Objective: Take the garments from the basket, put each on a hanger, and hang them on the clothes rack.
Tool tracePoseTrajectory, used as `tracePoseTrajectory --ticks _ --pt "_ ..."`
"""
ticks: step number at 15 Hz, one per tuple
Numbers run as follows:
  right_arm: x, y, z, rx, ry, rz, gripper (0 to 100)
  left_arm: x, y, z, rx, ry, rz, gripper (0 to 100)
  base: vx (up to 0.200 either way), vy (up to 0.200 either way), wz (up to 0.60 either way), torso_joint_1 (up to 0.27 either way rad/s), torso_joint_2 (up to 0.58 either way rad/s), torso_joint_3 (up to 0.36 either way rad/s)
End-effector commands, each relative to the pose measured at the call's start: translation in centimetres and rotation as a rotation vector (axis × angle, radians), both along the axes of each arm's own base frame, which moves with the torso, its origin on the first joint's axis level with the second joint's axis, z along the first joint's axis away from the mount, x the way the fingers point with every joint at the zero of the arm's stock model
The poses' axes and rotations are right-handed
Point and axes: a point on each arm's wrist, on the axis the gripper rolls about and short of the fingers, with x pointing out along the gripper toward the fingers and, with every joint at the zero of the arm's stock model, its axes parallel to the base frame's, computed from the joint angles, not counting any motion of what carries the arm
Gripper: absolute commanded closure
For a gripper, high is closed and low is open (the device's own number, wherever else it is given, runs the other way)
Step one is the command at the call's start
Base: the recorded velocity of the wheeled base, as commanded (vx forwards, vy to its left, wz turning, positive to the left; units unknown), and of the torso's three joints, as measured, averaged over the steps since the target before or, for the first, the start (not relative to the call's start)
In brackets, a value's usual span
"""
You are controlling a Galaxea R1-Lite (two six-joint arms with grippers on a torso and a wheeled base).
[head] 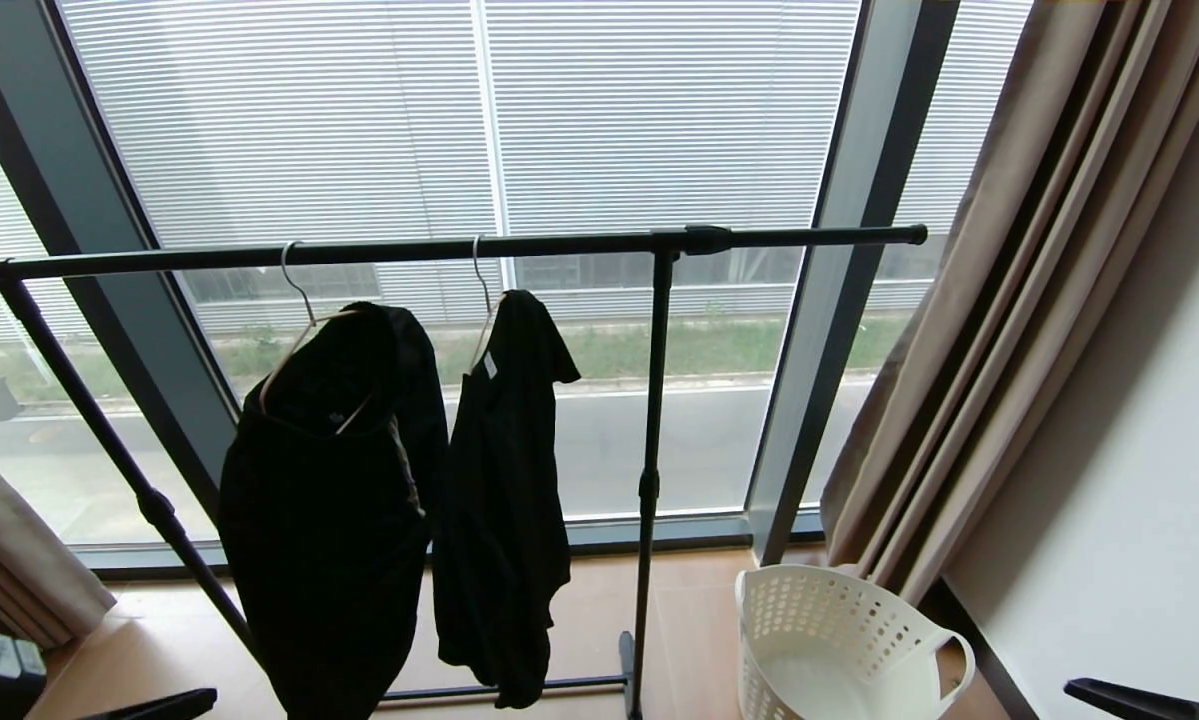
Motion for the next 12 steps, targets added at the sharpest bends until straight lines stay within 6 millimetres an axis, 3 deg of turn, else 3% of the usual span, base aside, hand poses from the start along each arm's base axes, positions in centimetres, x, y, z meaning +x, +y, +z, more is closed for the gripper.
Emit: tracePoseTrajectory --ticks 1,8,12 --pt "-2.4 -1.6 -0.4 0.053 -0.099 -0.103 0 -3.6 -0.1 1.1 0.011 -0.128 0.017 0 0.000 0.000 0.00 0.000 0.00 0.000" --pt "-5.2 -2.6 -2.0 0.139 -0.165 -0.256 0 -6.4 -0.2 -1.3 0.019 -0.208 0.155 0 0.000 0.000 0.00 0.000 0.00 0.000" --pt "-5.7 -2.7 -2.1 0.174 -0.204 -0.258 0 -7.4 -0.3 -1.5 -0.053 -0.236 0.063 0 0.000 0.000 0.00 0.000 0.00 0.000"
